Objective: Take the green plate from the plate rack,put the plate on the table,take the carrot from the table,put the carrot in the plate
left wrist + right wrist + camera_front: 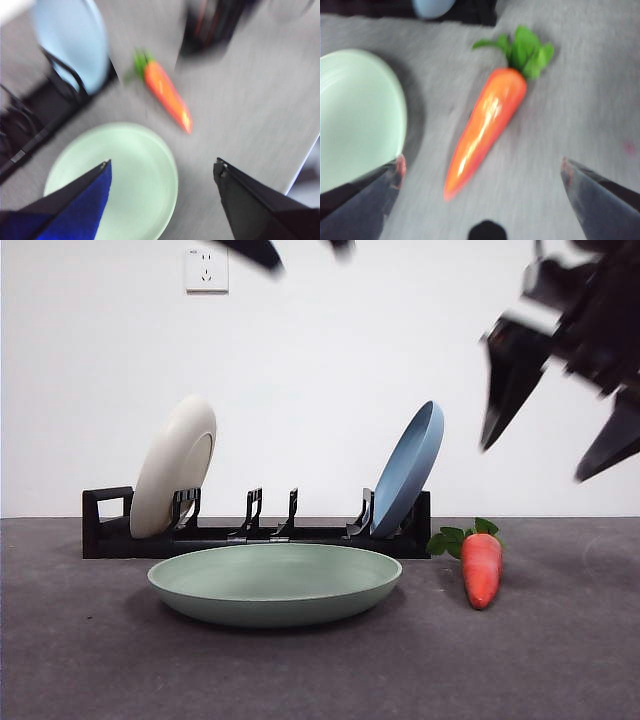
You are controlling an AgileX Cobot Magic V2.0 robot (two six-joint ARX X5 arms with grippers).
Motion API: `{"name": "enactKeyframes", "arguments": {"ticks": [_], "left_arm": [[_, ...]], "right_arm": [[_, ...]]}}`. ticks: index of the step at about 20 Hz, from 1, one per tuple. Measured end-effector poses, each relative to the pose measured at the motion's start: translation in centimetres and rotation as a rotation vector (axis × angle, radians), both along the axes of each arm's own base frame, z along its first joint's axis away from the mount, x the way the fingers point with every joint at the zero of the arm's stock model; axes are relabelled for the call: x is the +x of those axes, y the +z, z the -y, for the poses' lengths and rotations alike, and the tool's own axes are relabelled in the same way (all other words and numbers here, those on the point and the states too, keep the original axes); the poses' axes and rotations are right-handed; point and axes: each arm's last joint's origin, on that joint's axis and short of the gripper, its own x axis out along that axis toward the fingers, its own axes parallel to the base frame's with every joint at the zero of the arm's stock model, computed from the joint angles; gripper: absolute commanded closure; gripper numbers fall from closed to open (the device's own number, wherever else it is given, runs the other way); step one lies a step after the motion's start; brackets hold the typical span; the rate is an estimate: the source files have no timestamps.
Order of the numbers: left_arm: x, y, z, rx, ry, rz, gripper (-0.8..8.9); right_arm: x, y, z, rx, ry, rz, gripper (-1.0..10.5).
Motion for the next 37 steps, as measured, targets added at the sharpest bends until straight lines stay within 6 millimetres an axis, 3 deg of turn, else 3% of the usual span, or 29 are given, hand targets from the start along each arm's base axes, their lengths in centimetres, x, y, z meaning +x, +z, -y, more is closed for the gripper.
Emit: {"name": "enactKeyframes", "arguments": {"ticks": [3, 7, 14, 18, 21, 25, 28, 31, 33, 35, 37], "left_arm": [[-1.9, 2.6, -3.2, -0.131, 0.022, 0.031, 4.68], [-3.6, 4.1, -5.9, -0.227, 0.039, 0.045, 4.68], [-4.3, 4.2, -7.0, -0.249, 0.057, 0.017, 4.68], [-4.3, 4.1, -7.1, -0.235, 0.059, 0.010, 4.68], [-4.3, 4.1, -7.1, -0.235, 0.060, 0.010, 4.68], [-4.3, 4.1, -7.1, -0.234, 0.061, 0.010, 4.68], [-4.3, 4.1, -7.1, -0.234, 0.061, 0.010, 4.68], [-4.3, 4.1, -7.1, -0.234, 0.062, 0.010, 4.68], [-4.3, 4.1, -7.1, -0.233, 0.061, 0.010, 4.68], [-4.3, 4.0, -7.1, -0.232, 0.062, 0.009, 4.68], [-4.3, 4.0, -7.1, -0.231, 0.062, 0.008, 4.68]], "right_arm": [[2.1, -2.0, -1.5, -0.035, -0.048, 0.054, 2.9], [4.0, -4.9, -2.8, -0.054, -0.081, 0.070, 2.9], [5.8, -9.0, -3.4, -0.082, -0.135, 0.043, 3.7], [5.9, -9.1, -3.4, -0.082, -0.144, 0.043, 7.6], [5.9, -9.1, -3.4, -0.079, -0.142, 0.041, 9.5], [5.8, -9.1, -3.4, -0.081, -0.141, 0.034, 9.6], [5.0, -7.6, -3.5, -0.084, -0.133, 0.030, 9.6], [2.6, -2.3, -4.8, -0.028, -0.080, 0.156, 9.6], [0.8, 0.5, -6.9, 0.030, -0.004, 0.263, 9.6], [-0.2, 1.1, -9.7, 0.084, 0.076, 0.327, 9.6], [-0.7, 0.4, -12.7, 0.132, 0.143, 0.358, 9.6]]}}
